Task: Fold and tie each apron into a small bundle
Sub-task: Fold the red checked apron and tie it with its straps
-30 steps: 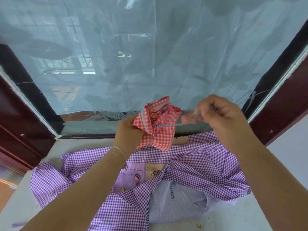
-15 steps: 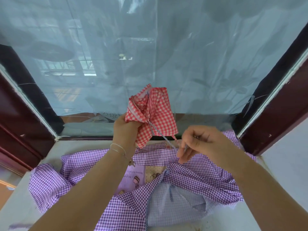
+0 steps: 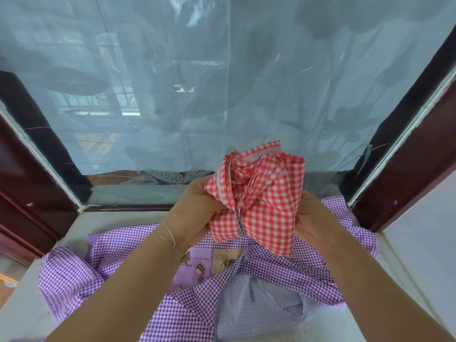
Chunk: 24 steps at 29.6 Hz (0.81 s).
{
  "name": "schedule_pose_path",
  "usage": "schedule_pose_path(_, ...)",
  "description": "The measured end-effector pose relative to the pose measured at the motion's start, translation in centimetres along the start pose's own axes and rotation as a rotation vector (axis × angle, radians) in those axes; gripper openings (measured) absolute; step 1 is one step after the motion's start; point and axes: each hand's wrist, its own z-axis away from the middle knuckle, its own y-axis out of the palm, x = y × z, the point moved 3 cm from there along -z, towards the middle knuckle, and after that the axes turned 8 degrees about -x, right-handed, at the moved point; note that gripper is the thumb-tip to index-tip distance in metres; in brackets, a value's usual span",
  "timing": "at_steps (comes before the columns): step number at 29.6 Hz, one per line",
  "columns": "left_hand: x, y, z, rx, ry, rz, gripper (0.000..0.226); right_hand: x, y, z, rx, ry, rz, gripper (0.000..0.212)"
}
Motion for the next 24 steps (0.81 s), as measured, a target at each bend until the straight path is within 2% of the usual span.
schedule_pose_path(3, -0.4, -0.4, -0.2, -0.132, 0.077, -0.011, 0.041, 0.3, -0.4, -0.2, -0.002, -0.049, 0.070, 0.023)
schedule_pose_path(7, -0.5, -2.9, -2.0, -0.452, 0.077, 0.144, 0.028, -1.9, -1.1, 0.6, -0.055, -0.033, 0.261, 0.021)
schedule_pose_path(8, -0.5, -3.9, -2.6, -0.517, 0.110, 0.082, 0.025, -1.9, -1.1, 1.0, -0.064, -0.069, 0.264, 0.022)
schedule_pose_path(10, 0.0, -5.5, -3.4, -0.566, 0.231, -0.275, 0.023, -0.3, -0.8, 2.0, -0.081, -0.213, 0.204, 0.023)
schedule_pose_path(13, 1.7, -5.3, -3.1, -0.396, 0.358, -0.759, 0.024, 4.1, 1.0, 3.2, -0.075, -0.449, 0.160, 0.022)
schedule_pose_path(15, 2.6, -4.0, -2.3, -0.198, 0.572, -0.923, 0.028, 6.9, 2.3, 3.2, -0.070, -0.588, 0.184, 0.018)
schedule_pose_path(17, 2.6, -2.9, -1.2, -0.041, 0.815, -0.910, 0.032, 9.0, 3.2, 2.8, -0.102, -0.694, 0.262, 0.019)
schedule_pose_path(19, 1.6, -1.9, 0.0, 0.038, 0.999, -0.863, 0.029, 10.3, 3.4, 2.0, -0.134, -0.748, 0.309, 0.030)
schedule_pose_path(21, 0.6, -0.9, 1.1, 0.104, 1.128, -0.869, 0.022, 10.9, 3.4, 1.4, -0.117, -0.767, 0.348, 0.026)
schedule_pose_path(24, 0.2, -0.1, 2.0, 0.176, 1.239, -1.003, 0.020, 10.8, 4.5, 1.2, -0.018, -0.771, 0.422, 0.022)
